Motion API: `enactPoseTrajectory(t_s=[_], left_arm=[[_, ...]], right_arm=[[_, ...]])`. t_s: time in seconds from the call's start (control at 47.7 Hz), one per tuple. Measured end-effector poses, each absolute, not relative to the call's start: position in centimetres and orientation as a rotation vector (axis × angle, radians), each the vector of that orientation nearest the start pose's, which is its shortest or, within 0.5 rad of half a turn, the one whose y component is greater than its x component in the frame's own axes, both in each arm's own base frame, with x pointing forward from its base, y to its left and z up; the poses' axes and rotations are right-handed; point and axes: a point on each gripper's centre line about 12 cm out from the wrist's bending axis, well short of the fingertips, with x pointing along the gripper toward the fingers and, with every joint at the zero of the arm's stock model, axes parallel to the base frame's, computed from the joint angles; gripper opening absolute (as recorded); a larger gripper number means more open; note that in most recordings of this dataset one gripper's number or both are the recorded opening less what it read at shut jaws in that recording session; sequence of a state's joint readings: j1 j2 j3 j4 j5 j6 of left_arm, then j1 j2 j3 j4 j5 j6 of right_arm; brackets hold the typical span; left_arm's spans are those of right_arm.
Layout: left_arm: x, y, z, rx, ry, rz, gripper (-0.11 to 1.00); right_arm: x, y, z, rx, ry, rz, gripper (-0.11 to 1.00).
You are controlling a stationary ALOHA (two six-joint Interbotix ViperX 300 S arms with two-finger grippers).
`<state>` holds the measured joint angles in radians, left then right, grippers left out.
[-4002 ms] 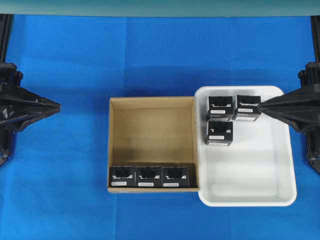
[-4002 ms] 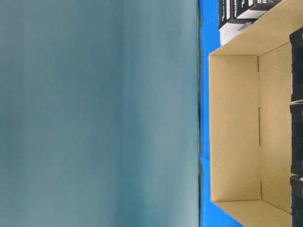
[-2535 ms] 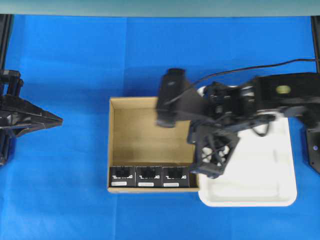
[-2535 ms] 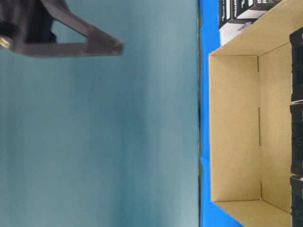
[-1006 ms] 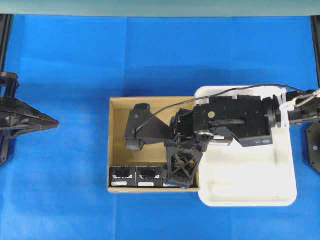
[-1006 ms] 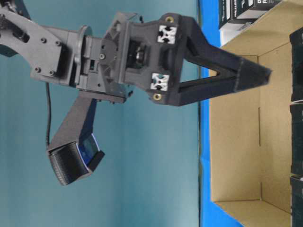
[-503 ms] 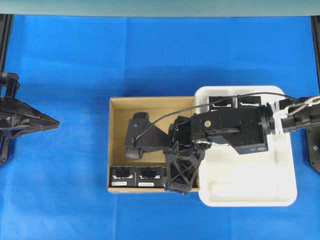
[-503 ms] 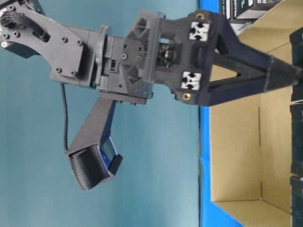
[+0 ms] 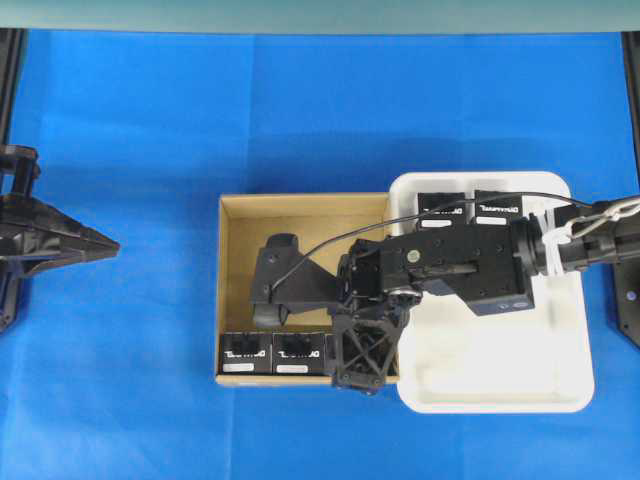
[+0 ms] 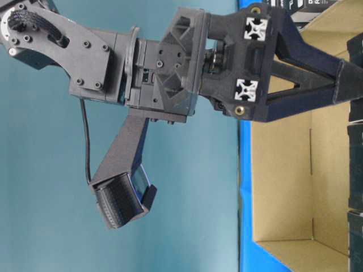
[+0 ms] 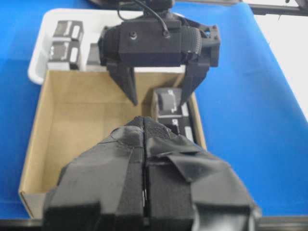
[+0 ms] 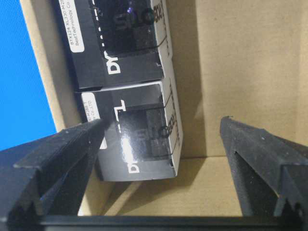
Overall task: Pick the box from inside the cardboard box.
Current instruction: 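Lower the open right gripper onto the rightmost black servo box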
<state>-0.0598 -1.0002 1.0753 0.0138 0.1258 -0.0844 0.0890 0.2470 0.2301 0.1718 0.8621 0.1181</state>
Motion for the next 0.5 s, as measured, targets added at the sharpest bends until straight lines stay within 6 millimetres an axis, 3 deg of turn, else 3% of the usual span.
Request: enactPoseTrajectory(t_s=[0.503], left_arm=[[19.44,-1.05,29.31,-0.063,0.203,-0.046,-0.07]], right_arm=[[41.88,5.4,14.21,0.219,1.374,0.029,0.99]])
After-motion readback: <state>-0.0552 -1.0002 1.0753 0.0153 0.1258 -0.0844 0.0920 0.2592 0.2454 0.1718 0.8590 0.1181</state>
